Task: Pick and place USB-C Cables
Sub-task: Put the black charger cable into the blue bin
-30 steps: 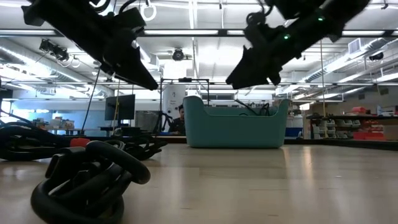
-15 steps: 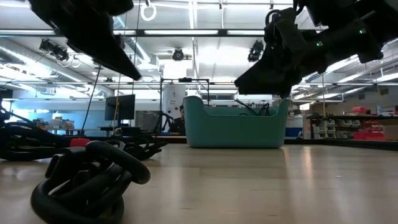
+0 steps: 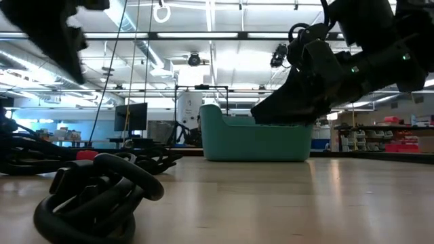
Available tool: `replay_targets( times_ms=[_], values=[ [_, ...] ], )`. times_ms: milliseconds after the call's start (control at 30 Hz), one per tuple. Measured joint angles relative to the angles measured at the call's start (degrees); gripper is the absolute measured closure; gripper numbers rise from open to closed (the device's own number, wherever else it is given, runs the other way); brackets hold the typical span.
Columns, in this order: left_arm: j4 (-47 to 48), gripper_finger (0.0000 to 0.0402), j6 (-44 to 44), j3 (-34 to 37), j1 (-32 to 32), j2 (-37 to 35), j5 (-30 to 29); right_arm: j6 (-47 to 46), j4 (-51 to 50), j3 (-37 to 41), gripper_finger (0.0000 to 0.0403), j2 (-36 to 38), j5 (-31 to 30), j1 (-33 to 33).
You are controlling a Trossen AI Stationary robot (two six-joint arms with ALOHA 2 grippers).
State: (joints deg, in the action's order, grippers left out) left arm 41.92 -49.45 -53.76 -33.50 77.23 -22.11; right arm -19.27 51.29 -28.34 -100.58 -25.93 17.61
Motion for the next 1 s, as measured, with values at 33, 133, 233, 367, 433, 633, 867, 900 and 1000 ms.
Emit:
replay_targets(
  times_ms=[33,133,233,367,433,633,867,900,1000],
  values=[
    [0.0,0.0276,-1.6,0.7,-0.5,0.0,1.2,0.3,1.5,0.0,0.0234,-1.0,0.0,0.3],
    [-0.1,0.0276,-5.5,2.8,-2.5,0.0,5.3,1.4,6.2,0.0,0.0234,-3.6,0.0,1.3],
    [-1.1,0.0276,-8.3,5.2,-4.5,0.0,9.5,1.5,10.0,0.0,0.0234,-5.5,0.0,2.1],
    [-3.4,0.0275,-10.8,7.9,-6.2,0.0,10.3,1.5,11.2,-0.2,0.0234,-6.4,0.0,3.1],
    [-4.7,0.0269,-11.1,8.7,-6.7,0.1,10.4,1.5,11.3,-0.2,0.0234,-6.3,0.0,3.4],
    [-6.7,0.0218,-2.9,9.3,-6.6,0.1,8.1,2.6,12.1,-0.2,0.0234,-6.3,0.0,3.6],
    [-13.4,0.0182,9.6,9.2,-6.6,5.3,-1.0,2.8,12.6,-0.2,0.0234,-6.3,0.0,3.6],
    [-13.2,0.0181,9.6,9.3,-6.5,6.0,-1.6,2.8,12.6,-0.2,0.0234,-6.3,0.0,3.6],
    [-13.2,0.0182,9.3,9.3,-6.4,7.9,-2.8,2.6,12.6,-0.2,0.0234,-6.2,0.0,3.6]
  ],
)
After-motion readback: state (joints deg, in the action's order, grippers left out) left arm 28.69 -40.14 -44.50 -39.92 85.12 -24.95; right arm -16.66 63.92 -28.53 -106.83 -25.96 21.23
